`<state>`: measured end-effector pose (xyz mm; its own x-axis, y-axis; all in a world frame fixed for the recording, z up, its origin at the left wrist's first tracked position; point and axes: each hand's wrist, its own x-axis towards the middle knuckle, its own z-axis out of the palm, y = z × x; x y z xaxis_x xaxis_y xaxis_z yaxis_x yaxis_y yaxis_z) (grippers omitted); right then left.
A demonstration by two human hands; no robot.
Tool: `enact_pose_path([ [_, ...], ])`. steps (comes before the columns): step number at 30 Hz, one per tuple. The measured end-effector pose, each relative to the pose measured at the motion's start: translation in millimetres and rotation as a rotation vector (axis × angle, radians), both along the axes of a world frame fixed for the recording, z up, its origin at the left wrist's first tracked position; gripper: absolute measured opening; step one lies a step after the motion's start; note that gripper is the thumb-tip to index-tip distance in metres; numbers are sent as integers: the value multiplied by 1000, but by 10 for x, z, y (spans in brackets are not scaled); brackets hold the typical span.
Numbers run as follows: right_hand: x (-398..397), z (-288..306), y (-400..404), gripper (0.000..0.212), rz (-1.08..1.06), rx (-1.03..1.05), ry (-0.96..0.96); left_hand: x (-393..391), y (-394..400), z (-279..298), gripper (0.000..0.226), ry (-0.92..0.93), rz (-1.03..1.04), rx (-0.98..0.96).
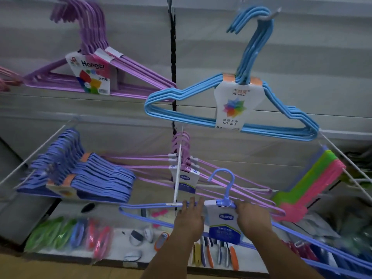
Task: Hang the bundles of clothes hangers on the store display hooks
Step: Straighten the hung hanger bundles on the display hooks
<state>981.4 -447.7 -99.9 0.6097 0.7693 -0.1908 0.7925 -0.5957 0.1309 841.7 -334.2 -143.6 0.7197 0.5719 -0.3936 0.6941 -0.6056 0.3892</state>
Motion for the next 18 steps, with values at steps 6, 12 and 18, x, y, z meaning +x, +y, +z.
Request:
enact_pose_path([
  [6,102,119,-45,33,-45,18,-90,94,59,-15,65,-24,-83,-33],
  [12,242,68,138,27,-60,75,-116,37,316,-60,62,-7,19,-18],
  [18,80,-141,445,23,-21,144,-62,-452,734,-161,62,101,162,99],
])
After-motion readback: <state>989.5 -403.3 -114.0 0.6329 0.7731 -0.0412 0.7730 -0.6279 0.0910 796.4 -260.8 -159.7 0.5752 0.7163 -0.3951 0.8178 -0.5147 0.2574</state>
